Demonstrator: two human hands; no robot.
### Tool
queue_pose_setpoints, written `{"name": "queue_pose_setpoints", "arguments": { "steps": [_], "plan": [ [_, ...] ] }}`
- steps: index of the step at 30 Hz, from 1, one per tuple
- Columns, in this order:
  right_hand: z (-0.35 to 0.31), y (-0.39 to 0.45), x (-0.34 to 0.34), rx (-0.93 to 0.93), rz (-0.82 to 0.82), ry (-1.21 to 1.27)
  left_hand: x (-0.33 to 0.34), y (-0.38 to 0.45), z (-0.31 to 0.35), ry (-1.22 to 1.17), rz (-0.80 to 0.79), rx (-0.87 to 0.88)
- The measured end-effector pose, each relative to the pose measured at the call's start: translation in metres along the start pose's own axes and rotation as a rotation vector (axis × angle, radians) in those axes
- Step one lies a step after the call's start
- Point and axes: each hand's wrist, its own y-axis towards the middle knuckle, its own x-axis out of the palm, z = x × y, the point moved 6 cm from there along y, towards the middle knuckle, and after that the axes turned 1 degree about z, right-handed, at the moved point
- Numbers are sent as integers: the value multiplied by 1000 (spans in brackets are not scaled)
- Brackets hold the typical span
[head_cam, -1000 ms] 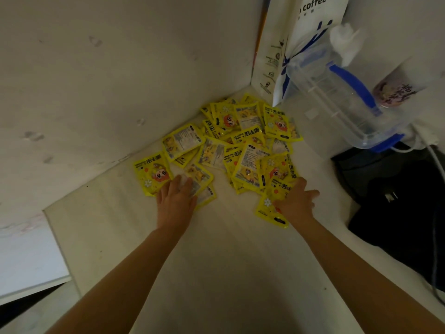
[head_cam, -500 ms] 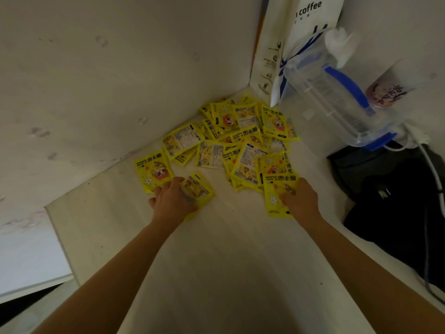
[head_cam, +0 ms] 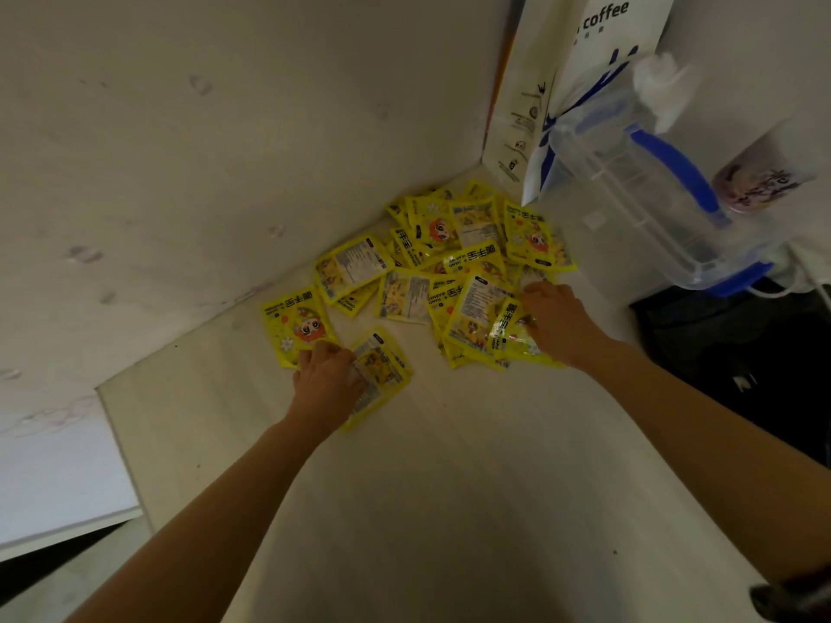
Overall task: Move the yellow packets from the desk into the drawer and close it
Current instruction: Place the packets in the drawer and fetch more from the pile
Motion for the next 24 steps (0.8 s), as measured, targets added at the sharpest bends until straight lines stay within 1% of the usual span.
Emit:
{"name": "queue_pose_setpoints", "arguments": {
  "steps": [3,10,13,17,20,22,24],
  "plan": [
    [0,7,5,-41,-16,2,0,0,2,-7,17,-3],
    [-3,2,1,-39,58,-95,0,-4,5,-41,72,-29],
    [-3,-2,2,-68,76,-76,-1,-8,6,-52,88,-4],
    [-2,-10,3,-54,86,-32,-1,-12,6,-88,61,-9],
    [0,-11,9,-80,58,-34,-1,-14,2,-198,71,8],
    [1,-8,15,-114,14,-87,-3,-15,1,-216,68,19],
    [3,-5,14,-85,-3,-149,-7,-15,-1,-253,75,14]
  ]
}}
